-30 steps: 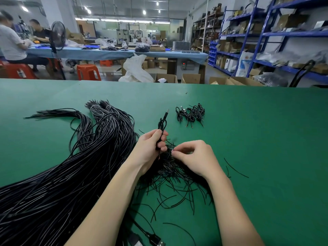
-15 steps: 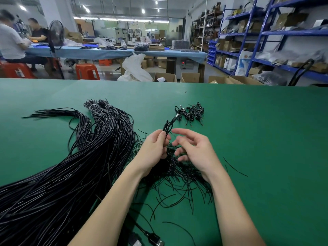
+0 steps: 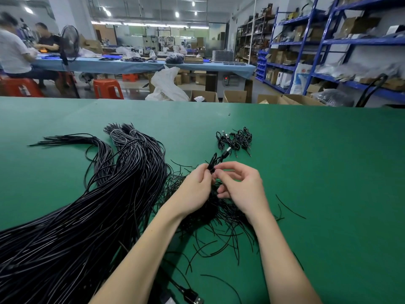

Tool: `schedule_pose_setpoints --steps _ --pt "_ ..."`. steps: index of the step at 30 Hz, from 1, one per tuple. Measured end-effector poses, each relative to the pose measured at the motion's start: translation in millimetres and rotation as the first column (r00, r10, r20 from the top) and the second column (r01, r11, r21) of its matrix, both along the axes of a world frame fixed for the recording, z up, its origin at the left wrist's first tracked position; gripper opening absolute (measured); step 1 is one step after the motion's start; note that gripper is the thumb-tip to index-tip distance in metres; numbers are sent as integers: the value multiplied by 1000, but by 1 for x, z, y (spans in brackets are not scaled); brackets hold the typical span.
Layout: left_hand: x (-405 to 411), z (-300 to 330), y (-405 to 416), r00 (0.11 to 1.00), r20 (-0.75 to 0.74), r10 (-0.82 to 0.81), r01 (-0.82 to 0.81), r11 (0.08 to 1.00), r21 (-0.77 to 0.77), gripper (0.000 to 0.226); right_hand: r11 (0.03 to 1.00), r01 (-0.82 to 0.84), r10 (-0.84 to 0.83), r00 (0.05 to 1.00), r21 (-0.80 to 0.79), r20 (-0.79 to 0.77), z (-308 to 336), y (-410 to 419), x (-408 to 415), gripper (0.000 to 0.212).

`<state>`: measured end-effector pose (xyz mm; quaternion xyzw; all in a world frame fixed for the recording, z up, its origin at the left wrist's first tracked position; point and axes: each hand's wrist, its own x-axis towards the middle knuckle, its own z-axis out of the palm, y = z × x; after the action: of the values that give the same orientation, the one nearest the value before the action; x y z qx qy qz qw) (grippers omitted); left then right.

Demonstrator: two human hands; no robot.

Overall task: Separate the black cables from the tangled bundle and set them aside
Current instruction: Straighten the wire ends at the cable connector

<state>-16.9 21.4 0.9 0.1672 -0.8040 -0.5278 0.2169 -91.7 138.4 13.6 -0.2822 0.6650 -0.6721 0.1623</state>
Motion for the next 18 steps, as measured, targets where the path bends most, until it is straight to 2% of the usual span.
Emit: schedule_pose_setpoints --steps 3,6,12,15,18 --pt "-1 -2 -1 1000 2 10 -10 998 59 10 998 61 -60 998 8 -32 1 -2 1 15" --pt "-2 0 0 999 -38 0 6 987 158 12 994 104 -102 993 31 -61 2 -2 2 10" --pt "-2 1 3 996 -82 23 -4 973 229 15 991 133 -134 990 30 44 0 -2 2 12" --pt "-2 -1 3 999 -48 23 -14 985 171 16 996 76 -81 992 52 99 2 -2 0 12" --pt "-2 -3 1 999 -47 19 -12 988 156 17 999 -47 42 980 23 196 6 2 -2 6"
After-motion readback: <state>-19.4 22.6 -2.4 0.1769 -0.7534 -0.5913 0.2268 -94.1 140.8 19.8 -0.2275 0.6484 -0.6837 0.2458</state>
